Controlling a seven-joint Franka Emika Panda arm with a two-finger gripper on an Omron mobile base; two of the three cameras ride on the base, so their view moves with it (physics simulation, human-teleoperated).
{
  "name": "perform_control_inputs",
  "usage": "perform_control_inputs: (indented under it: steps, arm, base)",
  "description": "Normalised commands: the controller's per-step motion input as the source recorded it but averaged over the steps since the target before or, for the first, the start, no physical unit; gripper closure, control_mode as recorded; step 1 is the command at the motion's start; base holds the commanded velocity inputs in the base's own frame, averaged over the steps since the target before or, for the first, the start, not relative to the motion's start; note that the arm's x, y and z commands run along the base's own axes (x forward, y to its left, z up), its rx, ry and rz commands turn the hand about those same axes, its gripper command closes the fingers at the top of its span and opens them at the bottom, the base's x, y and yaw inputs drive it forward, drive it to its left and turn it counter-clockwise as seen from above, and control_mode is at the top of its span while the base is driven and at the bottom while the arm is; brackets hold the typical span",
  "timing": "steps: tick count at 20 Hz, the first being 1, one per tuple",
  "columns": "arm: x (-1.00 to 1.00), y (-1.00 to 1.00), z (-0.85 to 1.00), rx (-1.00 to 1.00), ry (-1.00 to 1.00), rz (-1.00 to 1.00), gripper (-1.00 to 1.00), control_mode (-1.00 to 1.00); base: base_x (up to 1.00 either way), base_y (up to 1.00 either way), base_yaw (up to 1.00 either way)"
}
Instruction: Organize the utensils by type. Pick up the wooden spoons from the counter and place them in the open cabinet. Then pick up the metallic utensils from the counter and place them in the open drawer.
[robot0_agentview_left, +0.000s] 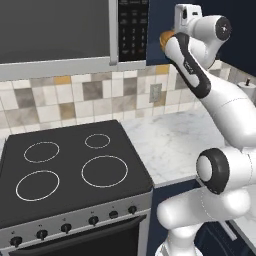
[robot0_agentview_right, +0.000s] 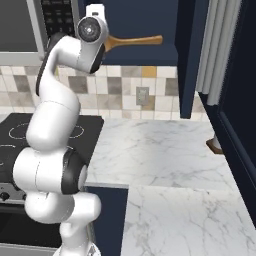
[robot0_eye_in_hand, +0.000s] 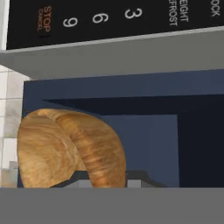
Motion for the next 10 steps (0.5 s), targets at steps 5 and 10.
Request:
perform_control_inputs:
  steps: [5,10]
  arm:
    - [0.53,-0.08,-0.01,0.00,-0.03,0.09,1.00,-1.00]
    - [0.51,-0.13,0.01,0.02,0.05,0.10,1.00,-1.00]
  base:
    - [0.00,0.00,0.00]
    - [0.00,0.00,0.00]
